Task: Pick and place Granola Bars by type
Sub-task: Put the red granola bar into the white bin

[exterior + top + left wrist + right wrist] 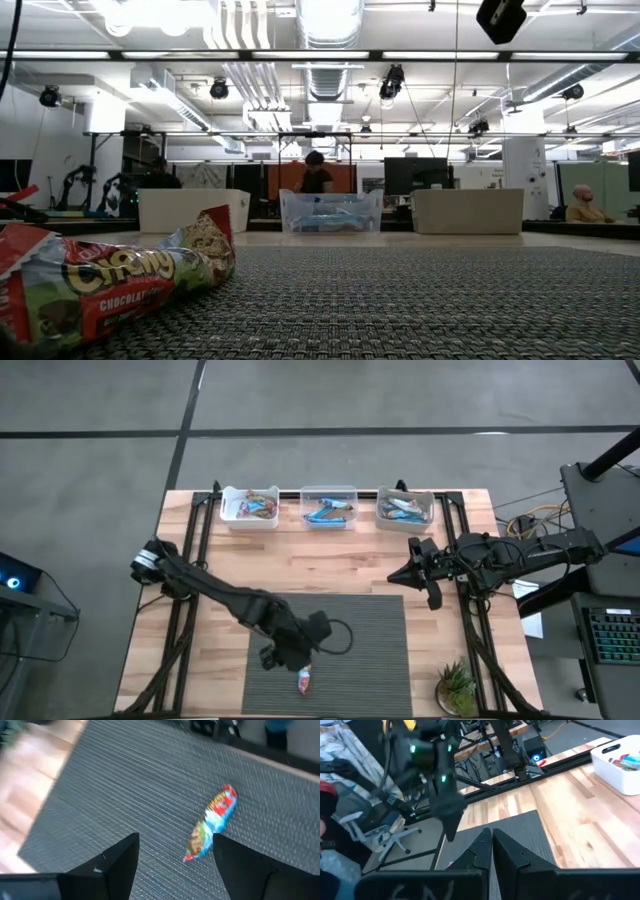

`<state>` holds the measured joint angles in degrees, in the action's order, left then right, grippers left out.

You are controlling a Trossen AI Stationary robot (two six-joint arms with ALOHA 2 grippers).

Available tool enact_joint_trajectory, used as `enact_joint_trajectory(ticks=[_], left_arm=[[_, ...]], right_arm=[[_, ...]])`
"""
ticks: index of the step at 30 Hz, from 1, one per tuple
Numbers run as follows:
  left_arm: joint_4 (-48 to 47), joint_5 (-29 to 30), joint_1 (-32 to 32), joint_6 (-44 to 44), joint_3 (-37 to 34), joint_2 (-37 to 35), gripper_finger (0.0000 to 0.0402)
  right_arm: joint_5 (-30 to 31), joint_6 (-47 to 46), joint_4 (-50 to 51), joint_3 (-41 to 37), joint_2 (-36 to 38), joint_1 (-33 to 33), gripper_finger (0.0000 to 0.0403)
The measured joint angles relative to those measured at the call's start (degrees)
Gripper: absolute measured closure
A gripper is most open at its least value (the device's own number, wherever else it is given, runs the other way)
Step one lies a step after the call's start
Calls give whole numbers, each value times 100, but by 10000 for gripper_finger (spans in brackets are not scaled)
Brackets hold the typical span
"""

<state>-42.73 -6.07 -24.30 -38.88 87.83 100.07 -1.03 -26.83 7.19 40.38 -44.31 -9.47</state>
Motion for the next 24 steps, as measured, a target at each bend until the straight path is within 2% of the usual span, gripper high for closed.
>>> enact_joint_trajectory(ticks=[15,24], left_arm=[[-76,39,-404,-1610,-2,869,168],[-52,292,-413,-1870,-4,1335,168]], right_arm=[[132,-26,38,0,-2,0,394],[272,-151,133,0,-2,0,394]])
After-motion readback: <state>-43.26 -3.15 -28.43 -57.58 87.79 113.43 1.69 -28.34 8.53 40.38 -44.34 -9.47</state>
